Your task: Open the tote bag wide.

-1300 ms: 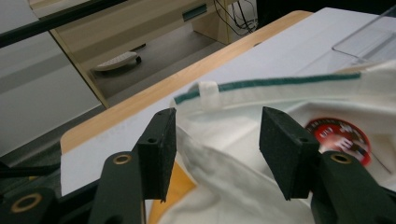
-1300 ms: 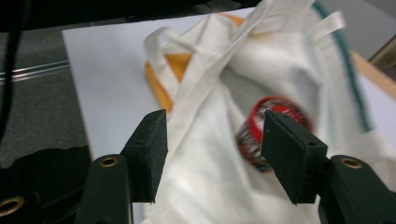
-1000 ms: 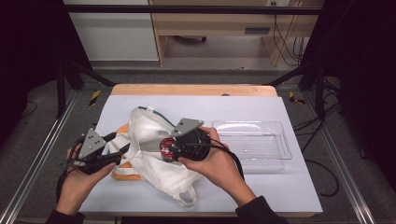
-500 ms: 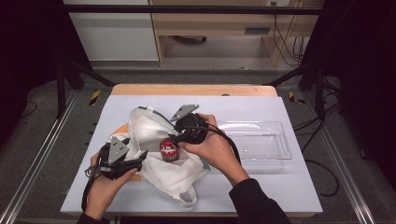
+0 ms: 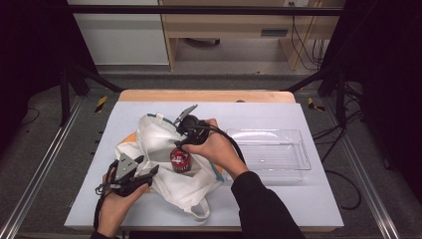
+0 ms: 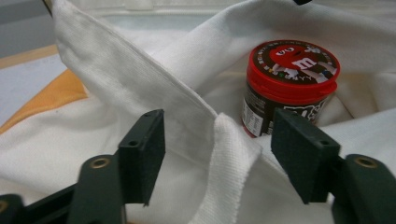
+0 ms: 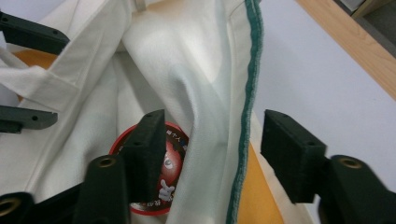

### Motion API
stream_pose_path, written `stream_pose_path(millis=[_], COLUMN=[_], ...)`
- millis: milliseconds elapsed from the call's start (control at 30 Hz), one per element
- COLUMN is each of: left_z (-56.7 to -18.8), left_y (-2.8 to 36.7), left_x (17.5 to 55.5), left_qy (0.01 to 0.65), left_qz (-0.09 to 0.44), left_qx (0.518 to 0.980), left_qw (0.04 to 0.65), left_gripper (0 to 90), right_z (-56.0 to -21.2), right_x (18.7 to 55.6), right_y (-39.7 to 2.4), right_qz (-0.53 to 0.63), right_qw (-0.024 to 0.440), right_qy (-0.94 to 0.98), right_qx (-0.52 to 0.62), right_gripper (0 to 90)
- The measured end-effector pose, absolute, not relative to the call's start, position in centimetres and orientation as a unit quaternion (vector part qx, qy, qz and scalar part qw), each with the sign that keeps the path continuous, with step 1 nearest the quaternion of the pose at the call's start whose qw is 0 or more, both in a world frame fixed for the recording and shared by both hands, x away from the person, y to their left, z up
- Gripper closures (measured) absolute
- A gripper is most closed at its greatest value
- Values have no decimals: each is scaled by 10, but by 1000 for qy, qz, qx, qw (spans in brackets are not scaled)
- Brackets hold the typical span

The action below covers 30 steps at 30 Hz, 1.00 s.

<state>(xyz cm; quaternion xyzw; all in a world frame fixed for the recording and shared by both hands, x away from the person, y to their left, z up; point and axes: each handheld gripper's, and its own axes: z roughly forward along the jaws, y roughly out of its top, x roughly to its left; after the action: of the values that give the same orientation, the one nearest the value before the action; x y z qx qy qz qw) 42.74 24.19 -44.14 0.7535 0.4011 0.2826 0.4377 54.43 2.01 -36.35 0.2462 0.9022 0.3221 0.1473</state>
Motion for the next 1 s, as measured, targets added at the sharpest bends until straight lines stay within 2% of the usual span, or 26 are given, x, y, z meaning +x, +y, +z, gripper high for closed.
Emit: stream_pose_path(millis=[67,100,167,333,533,667,1000], left_z=[-442,-442,-443,-444,-441,-439,-432], left_y=[241,241,242,247,255,260,265], left_x=[425,423,422,421,416,413,400], left_qy=[401,401,403,412,411,412,405], left_qz=[281,280,274,259,255,251,264], left_qx=[756,755,756,755,758,760,760], left_qw=[435,436,438,440,438,436,434], left_gripper=[460,491,561,702,780,825,845], right_z=[-366,-367,-369,-366,-362,-352,-330], right_x=[545,546,546,542,545,550,562], right_y=[22,23,22,22,15,6,-10], right_qz=[310,304,295,285,296,306,331], right_qw=[145,147,150,151,156,176,197], right_qy=[907,908,912,917,913,906,889], right_qx=[246,247,244,234,234,232,248], right_gripper=[497,566,615,837,865,868,870])
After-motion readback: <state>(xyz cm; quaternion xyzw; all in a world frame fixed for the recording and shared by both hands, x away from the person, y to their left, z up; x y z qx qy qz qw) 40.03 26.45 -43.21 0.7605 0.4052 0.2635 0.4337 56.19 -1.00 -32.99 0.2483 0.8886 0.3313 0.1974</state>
